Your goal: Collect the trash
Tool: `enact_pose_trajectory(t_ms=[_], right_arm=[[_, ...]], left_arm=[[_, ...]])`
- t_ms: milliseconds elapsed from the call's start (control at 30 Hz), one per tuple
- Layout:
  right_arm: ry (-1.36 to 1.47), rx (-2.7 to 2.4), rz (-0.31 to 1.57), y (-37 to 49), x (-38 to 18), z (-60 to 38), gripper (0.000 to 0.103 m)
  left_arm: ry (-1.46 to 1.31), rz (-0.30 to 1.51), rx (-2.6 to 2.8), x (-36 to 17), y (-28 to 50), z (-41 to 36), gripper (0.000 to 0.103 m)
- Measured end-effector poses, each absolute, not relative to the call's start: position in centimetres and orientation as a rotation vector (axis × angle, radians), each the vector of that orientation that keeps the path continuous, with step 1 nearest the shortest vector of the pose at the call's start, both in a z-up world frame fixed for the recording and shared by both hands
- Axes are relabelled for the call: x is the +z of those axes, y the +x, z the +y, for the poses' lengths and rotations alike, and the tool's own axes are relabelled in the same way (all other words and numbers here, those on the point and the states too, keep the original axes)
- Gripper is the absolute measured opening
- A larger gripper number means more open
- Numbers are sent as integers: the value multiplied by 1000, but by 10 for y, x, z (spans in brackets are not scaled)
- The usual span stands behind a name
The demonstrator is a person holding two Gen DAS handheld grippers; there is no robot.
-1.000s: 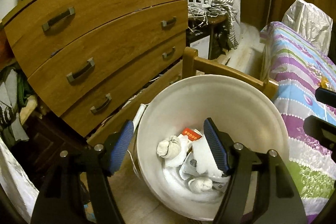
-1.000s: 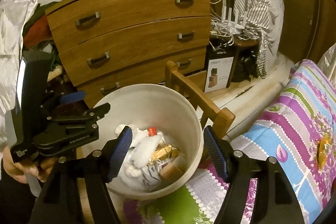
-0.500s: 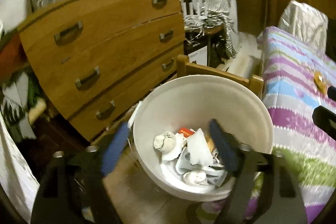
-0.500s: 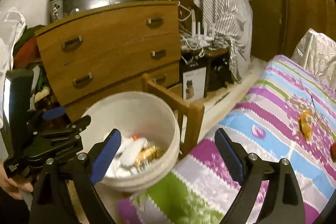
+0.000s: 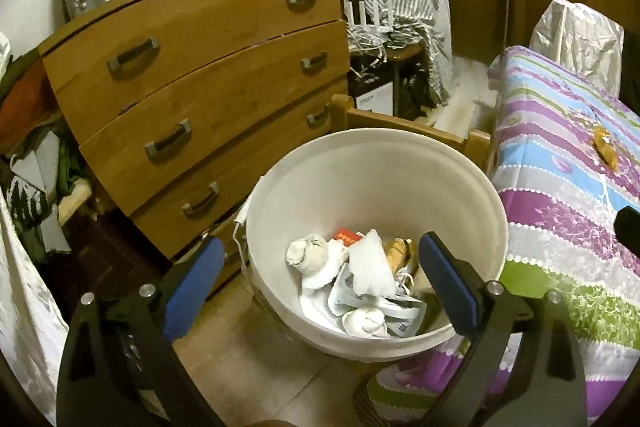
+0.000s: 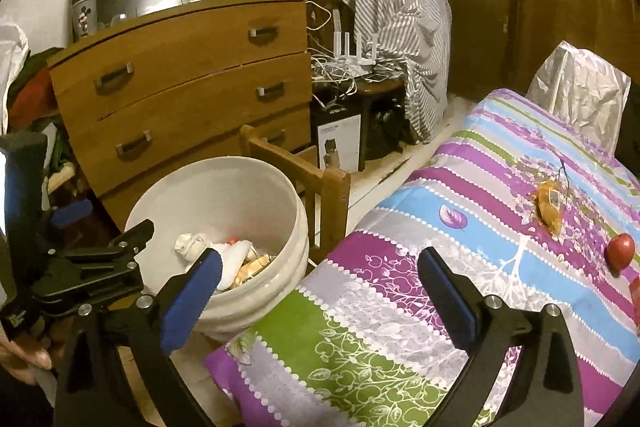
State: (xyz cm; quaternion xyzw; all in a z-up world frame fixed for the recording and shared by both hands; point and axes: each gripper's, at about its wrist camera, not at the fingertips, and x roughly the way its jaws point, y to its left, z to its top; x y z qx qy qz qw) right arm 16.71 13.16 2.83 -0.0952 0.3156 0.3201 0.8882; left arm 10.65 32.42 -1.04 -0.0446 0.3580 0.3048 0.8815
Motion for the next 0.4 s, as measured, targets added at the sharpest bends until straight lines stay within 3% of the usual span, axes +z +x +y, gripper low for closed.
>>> enact_pose_trajectory(t_ms=[400], right_arm=[[-169,654,674,171,26,131,98]], left_arm=[[-142,772,603,-10,104,327,94]])
